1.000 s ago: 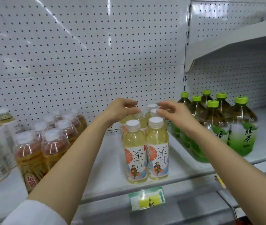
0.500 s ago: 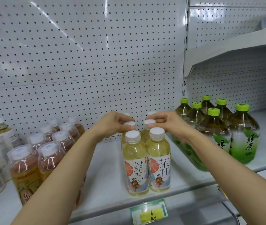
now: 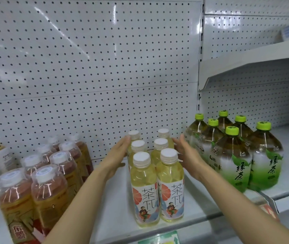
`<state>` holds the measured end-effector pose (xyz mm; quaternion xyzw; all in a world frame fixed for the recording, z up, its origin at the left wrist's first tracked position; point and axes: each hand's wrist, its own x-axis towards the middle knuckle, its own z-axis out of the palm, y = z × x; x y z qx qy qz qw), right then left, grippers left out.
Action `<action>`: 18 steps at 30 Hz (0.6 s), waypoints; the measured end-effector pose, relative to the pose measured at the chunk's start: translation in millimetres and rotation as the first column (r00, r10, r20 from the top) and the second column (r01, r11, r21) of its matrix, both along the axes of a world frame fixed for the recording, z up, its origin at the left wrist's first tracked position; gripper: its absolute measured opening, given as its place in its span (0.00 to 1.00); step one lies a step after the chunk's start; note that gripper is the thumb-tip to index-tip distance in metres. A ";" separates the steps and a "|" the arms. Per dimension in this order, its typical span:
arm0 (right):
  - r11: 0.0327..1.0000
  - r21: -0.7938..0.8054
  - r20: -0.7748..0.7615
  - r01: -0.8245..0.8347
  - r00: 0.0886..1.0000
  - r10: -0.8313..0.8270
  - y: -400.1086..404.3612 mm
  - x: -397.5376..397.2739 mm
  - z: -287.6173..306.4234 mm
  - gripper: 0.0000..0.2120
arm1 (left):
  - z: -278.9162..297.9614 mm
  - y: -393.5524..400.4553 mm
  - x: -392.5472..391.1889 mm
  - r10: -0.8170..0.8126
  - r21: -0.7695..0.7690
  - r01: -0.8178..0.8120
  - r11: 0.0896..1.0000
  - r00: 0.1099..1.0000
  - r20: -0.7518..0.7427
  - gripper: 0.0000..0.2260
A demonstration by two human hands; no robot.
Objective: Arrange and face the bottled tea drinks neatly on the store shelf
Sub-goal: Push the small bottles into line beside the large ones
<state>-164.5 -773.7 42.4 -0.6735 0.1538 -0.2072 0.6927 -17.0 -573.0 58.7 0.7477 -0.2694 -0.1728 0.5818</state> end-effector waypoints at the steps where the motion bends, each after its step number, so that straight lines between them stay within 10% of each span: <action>1: 1.000 0.001 0.004 0.000 1.000 0.000 2.4 1.8 -1.6 0.32 | -6.4 -0.8 0.5 -0.018 -0.003 0.018 1.000 1.000 -0.004 0.29; 18: 0.978 0.157 0.041 -0.137 0.990 0.133 27.2 2.0 -2.9 0.23 | -6.2 8.8 -18.8 -0.114 -0.051 0.115 0.992 0.993 0.016 0.17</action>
